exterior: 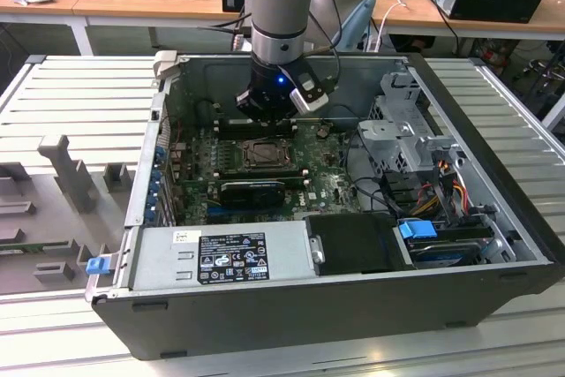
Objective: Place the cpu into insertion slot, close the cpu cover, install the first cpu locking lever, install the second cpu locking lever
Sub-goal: 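Install the first cpu locking lever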
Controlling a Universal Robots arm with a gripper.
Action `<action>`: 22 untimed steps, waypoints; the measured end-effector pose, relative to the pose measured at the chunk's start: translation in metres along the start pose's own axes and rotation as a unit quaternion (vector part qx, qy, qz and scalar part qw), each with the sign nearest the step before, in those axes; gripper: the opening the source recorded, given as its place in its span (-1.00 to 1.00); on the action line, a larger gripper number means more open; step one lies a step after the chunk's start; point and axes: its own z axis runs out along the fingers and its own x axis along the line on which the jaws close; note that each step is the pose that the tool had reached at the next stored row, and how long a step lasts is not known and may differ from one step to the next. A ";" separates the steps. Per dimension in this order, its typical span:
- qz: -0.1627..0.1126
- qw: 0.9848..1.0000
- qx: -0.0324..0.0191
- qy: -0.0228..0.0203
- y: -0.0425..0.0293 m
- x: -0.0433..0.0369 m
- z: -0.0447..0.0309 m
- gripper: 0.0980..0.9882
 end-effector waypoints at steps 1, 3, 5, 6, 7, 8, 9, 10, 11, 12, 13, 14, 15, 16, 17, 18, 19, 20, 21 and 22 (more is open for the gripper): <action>0.000 1.000 0.000 0.000 0.0000 0.0000 0.0000 -0.98; 0.000 1.000 0.001 0.000 0.0000 -0.0001 0.0003 -0.98; 0.000 1.000 0.003 0.000 0.0000 0.0000 0.0006 -0.98; 0.000 1.000 0.004 0.000 0.0000 0.0000 0.0008 -0.98; 0.000 1.000 0.006 0.001 0.0001 0.0000 0.0013 -0.98; 0.000 1.000 0.007 0.001 0.0003 -0.0003 0.0017 -0.98; 0.000 1.000 0.008 0.001 0.0006 -0.0008 0.0020 -0.98; 0.000 1.000 0.008 0.001 0.0013 -0.0014 0.0025 -0.98; 0.000 1.000 0.008 0.001 0.0017 -0.0017 0.0029 -0.98; 0.000 1.000 0.008 0.001 0.0020 -0.0020 0.0031 -0.98; 0.000 1.000 0.008 0.001 0.0024 -0.0025 0.0037 -0.98; 0.000 1.000 0.008 0.001 0.0024 -0.0030 0.0042 -0.98; 0.000 1.000 0.008 0.001 0.0024 -0.0032 0.0045 -0.98; 0.000 1.000 0.009 0.001 0.0023 -0.0035 0.0047 -0.98; 0.000 1.000 0.009 0.001 0.0023 -0.0037 0.0049 -0.98; 0.000 1.000 0.010 0.001 0.0023 -0.0038 0.0050 -0.98; 0.000 1.000 0.012 0.001 0.0023 -0.0041 0.0050 -0.98; 0.000 1.000 0.015 0.002 0.0022 -0.0044 0.0049 -0.98; 0.000 1.000 0.016 0.002 0.0022 -0.0045 0.0049 -0.98; 0.000 1.000 0.017 0.002 0.0022 -0.0046 0.0049 -0.98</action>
